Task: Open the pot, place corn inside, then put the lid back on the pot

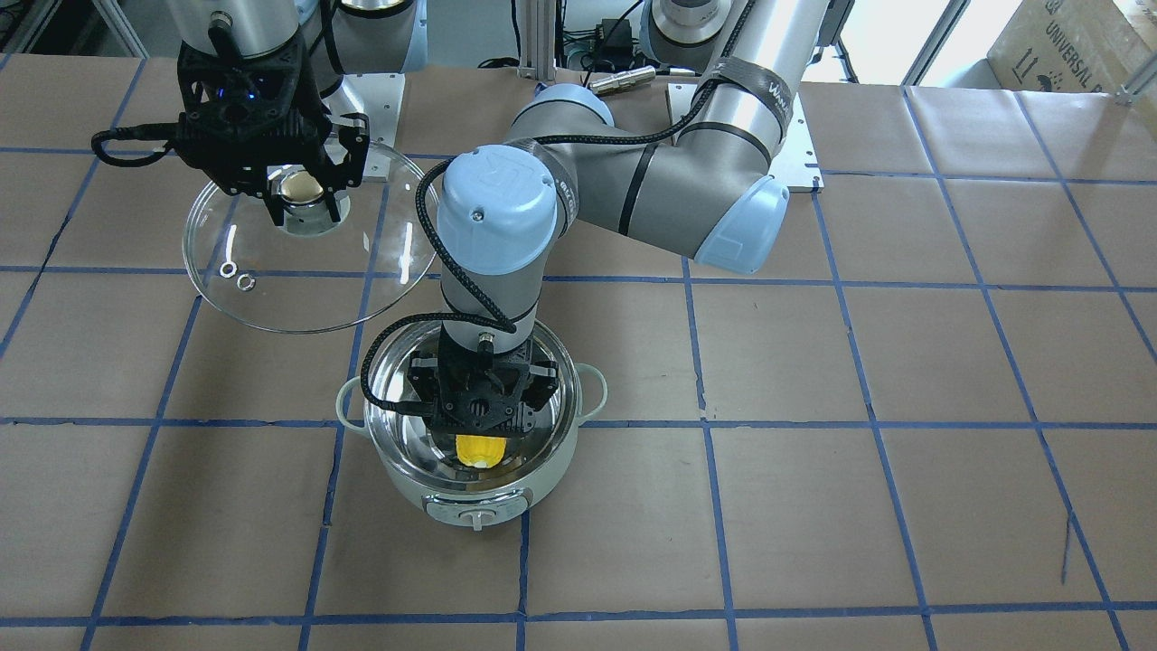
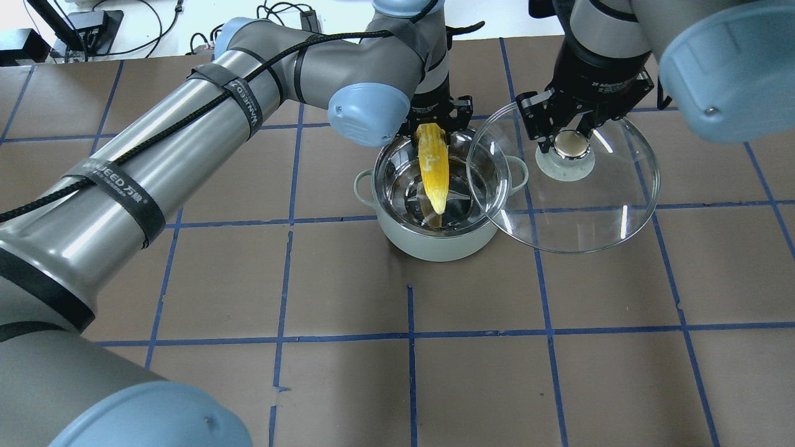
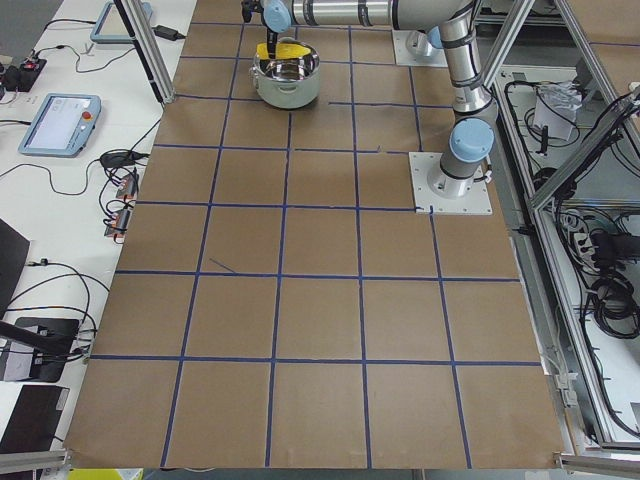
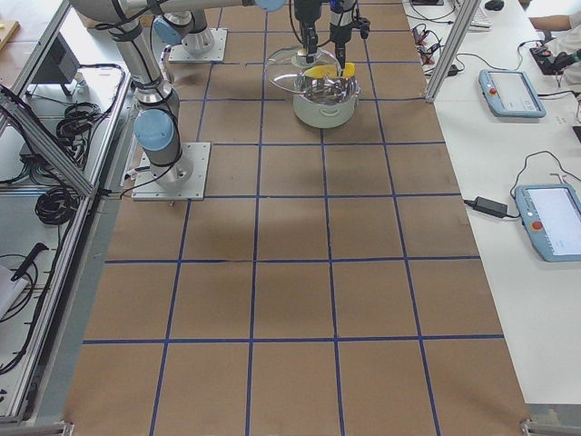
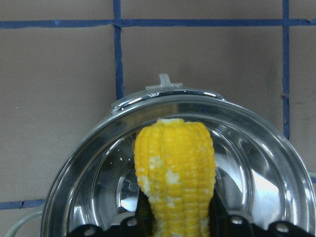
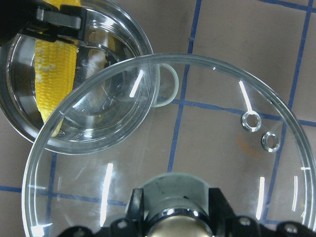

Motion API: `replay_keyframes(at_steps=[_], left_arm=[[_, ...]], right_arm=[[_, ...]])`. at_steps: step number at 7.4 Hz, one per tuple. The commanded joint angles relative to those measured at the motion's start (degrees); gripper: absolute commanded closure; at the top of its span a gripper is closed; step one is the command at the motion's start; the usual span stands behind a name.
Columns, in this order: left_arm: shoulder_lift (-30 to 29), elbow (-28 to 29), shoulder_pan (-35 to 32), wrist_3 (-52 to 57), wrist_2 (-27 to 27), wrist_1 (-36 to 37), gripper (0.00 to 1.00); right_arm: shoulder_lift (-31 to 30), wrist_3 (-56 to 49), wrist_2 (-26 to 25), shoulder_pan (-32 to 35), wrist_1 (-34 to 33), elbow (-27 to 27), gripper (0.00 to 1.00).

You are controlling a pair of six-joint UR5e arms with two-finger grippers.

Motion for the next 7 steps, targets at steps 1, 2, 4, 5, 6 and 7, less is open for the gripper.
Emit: replay_keyframes(at_steps=[1,2,4,5,6,7], left_arm=[[0.4,-0.2,0.0,-0.3,-0.1,0.0,0.00],[1.4,-0.3,0.1,-0.2,0.0,-0.5,0.00],[3.7,-2.7,1.3,4.2,0.4,-1.9,0.00],[6.1,-6.5,4.0,8.8,1.3,-1.8,0.00],[10.7,-10.9,7.8,12.0,0.9,-2.0,0.00],[17.6,-16.2,12.5,15.2,0.7,-3.8,0.00]], right_arm=[[-0.5,0.1,0.0,0.0,-0.2,1.7,0.64],[-1.5,0.1,0.1,0.0,-0.2,2.3,0.63],[-1.5,0.1,0.1,0.0,-0.3,2.6,0.64],[-1.2,0.1,0.1,0.0,-0.7,2.5,0.64],[-1.3,0.9,0.2,0.6,-1.1,2.5,0.64],[-1.0,1.0,0.6,0.8,-1.9,2.5,0.64]])
